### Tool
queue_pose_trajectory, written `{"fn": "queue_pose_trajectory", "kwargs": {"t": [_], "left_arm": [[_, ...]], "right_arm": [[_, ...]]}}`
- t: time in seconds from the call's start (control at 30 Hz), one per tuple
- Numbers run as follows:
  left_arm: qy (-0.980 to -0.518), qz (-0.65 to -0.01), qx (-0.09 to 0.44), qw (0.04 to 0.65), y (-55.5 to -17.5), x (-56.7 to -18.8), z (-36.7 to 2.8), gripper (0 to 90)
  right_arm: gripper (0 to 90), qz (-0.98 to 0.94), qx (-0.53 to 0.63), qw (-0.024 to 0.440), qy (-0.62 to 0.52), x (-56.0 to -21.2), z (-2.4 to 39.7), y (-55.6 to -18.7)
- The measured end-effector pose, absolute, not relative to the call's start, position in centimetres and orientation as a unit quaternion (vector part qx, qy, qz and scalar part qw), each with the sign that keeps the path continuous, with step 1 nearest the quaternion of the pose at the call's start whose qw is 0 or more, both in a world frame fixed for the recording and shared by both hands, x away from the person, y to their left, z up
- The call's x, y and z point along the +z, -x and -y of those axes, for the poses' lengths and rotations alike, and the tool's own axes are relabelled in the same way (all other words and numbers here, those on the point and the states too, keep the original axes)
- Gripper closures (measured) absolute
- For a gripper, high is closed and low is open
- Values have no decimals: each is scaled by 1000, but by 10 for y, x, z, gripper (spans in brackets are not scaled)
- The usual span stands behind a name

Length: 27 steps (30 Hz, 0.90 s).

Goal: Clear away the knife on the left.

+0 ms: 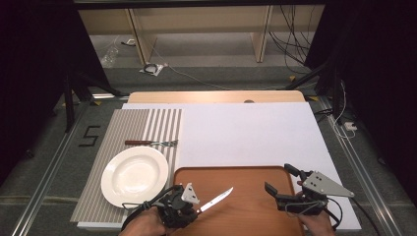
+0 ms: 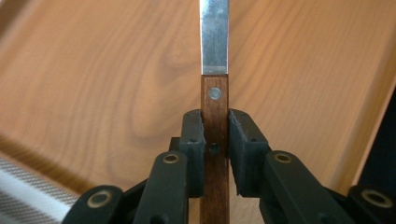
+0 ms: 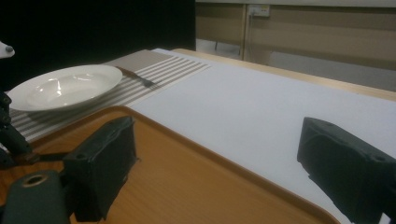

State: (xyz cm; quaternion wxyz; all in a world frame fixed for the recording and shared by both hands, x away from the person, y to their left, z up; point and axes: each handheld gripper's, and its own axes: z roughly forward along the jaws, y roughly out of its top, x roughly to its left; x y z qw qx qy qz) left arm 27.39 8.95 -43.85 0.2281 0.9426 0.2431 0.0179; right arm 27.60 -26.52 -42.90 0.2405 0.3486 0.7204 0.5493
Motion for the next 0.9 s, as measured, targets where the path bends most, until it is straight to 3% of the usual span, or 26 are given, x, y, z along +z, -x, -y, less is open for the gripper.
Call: {"fn": "queue_pose_trajectory", "kwargs": {"t": [0.9], "left_arm": [[-954,-239,-11,180,-262,-457,-74,765]], "right_arm": [[126,-720,551,240,-347,-429,265,-275]]}}
